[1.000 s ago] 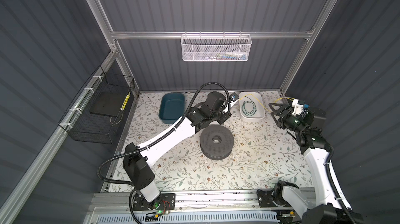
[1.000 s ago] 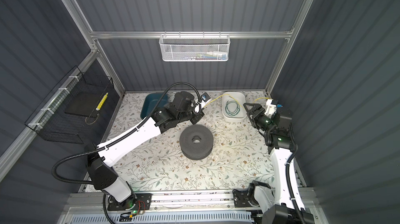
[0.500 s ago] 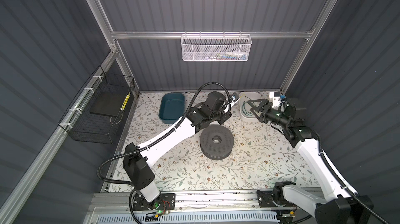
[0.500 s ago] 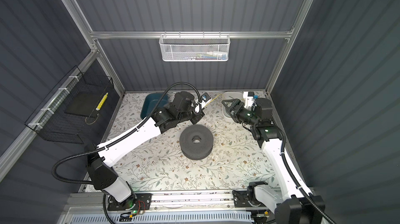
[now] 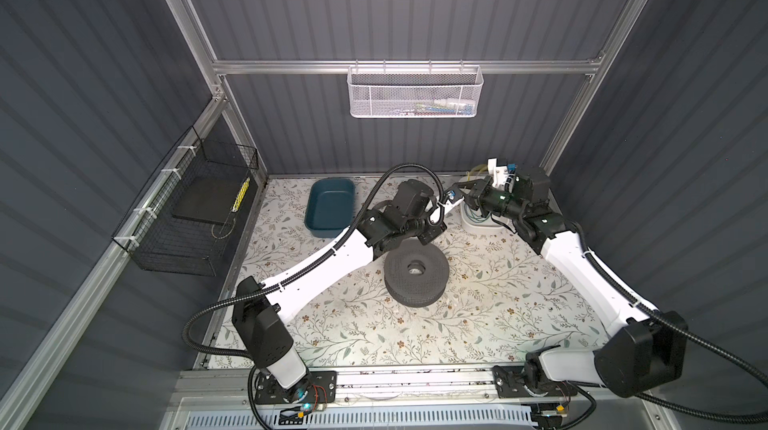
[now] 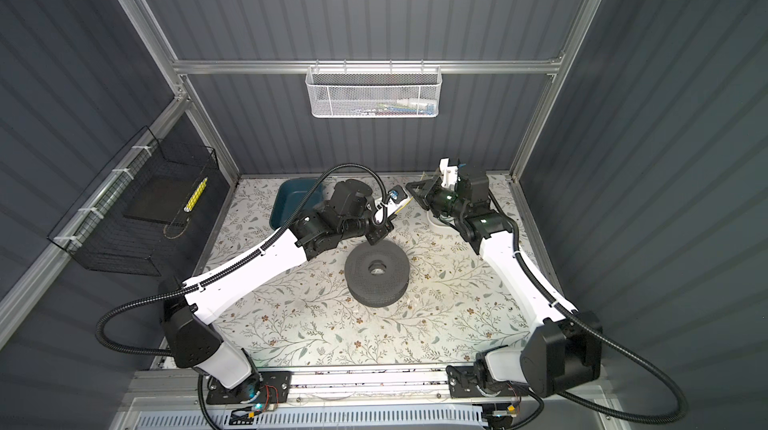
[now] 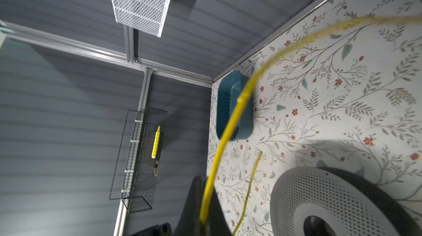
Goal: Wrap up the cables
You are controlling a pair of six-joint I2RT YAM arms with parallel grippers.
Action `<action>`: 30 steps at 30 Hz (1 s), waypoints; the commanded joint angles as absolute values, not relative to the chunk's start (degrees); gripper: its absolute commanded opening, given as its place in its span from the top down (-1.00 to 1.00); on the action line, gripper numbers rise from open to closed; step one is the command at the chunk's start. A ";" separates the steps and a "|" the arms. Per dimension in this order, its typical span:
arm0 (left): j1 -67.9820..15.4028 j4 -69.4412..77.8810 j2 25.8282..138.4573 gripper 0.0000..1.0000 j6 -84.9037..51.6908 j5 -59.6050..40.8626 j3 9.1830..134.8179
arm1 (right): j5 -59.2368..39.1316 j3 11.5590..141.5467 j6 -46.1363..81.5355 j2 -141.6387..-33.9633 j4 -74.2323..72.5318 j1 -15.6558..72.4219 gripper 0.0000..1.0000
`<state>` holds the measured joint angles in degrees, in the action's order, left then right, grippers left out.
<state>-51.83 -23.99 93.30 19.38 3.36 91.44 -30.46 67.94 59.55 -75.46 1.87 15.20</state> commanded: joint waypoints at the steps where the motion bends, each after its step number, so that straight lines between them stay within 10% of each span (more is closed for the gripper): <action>1: -52.08 -21.72 89.65 -0.09 17.09 3.11 90.03 | -27.24 68.61 55.83 -71.24 3.17 15.33 1.00; 6: -46.49 -14.58 81.78 -0.43 3.40 5.30 83.36 | -23.46 66.08 49.50 -64.80 8.87 16.41 1.00; 12: -32.55 -11.58 80.60 -0.39 -15.12 -11.35 78.92 | -21.60 64.25 43.39 -61.08 10.37 17.75 1.00; 30: -34.38 -2.85 98.96 -0.14 -31.79 -36.44 87.12 | -11.89 64.14 33.89 -63.79 10.72 24.74 1.00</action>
